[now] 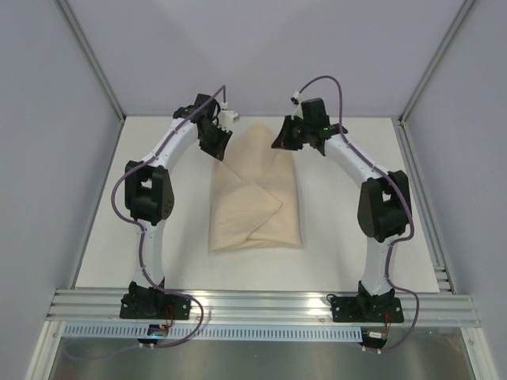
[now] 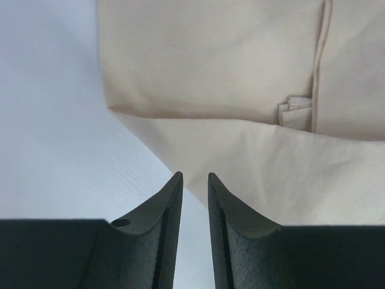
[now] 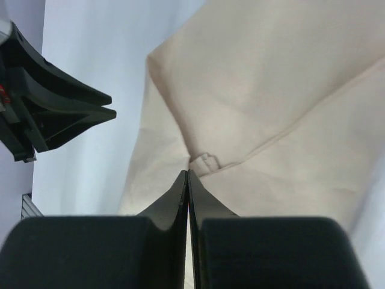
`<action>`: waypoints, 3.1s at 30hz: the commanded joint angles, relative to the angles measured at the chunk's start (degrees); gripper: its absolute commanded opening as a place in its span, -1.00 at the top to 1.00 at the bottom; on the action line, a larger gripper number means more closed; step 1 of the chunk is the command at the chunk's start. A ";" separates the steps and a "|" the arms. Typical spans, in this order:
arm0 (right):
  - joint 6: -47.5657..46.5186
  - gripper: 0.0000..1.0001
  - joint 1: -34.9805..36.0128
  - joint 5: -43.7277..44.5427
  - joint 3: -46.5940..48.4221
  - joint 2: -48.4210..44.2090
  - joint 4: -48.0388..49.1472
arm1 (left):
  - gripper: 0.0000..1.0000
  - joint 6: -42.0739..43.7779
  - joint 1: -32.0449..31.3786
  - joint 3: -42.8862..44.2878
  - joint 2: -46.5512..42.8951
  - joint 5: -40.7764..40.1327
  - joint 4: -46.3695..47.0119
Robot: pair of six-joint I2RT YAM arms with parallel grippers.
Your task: Prepare the surgical pack
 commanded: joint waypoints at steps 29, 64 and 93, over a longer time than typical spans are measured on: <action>-6.79 0.55 -10.22 5.65 -2.14 2.84 -4.51 | -0.05 -8.70 0.73 0.30 1.88 -13.52 5.79; -5.29 0.99 -10.22 -4.55 9.92 11.32 1.27 | 1.00 -7.74 3.55 -2.94 -0.65 -0.88 14.92; -9.08 0.99 -7.50 -6.31 -41.49 -28.60 14.19 | 1.00 12.73 3.55 -38.54 -31.95 17.13 10.19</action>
